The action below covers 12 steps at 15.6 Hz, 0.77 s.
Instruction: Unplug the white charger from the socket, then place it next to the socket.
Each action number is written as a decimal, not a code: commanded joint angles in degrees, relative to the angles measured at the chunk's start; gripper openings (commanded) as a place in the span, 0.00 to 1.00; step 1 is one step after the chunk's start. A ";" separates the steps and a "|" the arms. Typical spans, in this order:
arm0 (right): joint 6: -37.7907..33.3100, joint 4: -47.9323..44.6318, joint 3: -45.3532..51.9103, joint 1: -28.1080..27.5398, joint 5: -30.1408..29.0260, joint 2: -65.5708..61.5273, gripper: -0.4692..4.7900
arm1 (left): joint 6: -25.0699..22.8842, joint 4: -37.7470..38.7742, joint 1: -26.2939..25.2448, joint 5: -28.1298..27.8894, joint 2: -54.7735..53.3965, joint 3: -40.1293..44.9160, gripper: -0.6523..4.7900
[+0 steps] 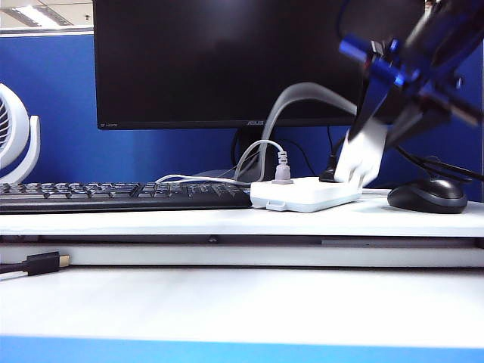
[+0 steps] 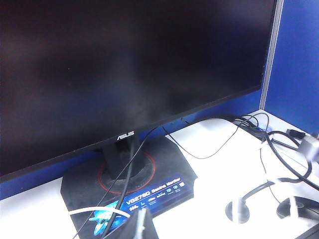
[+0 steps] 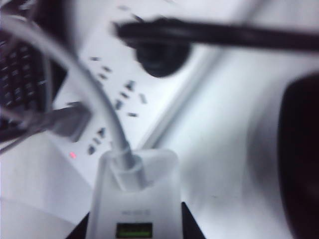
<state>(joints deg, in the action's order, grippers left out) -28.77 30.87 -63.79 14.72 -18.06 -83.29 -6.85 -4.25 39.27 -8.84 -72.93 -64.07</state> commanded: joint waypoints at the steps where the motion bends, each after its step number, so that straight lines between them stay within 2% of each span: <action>1: -6.25 -1.84 -0.24 -0.04 -1.84 -1.66 0.25 | -0.24 -0.55 0.02 -0.17 0.20 -0.11 0.11; 7: -13.11 -3.08 -0.24 -0.04 -1.09 -5.16 0.24 | -0.24 -0.59 0.04 -0.17 0.20 -0.11 0.11; 9: -15.41 -4.24 -0.24 -0.04 -1.18 -7.21 0.16 | -0.24 -0.57 0.04 -0.17 0.20 -0.11 0.11; 11: -15.23 -4.59 -0.24 -0.04 -1.60 -7.74 0.17 | -0.26 -0.57 0.04 -0.17 0.20 -0.11 0.11; 12: -13.05 -4.59 -0.24 -0.07 -2.99 -7.69 0.25 | -0.28 -0.59 0.02 -0.17 0.20 -0.09 0.11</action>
<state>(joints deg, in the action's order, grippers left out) -43.64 26.04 -64.40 14.46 -20.69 -90.41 -6.85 -4.25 39.29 -8.84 -72.90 -64.07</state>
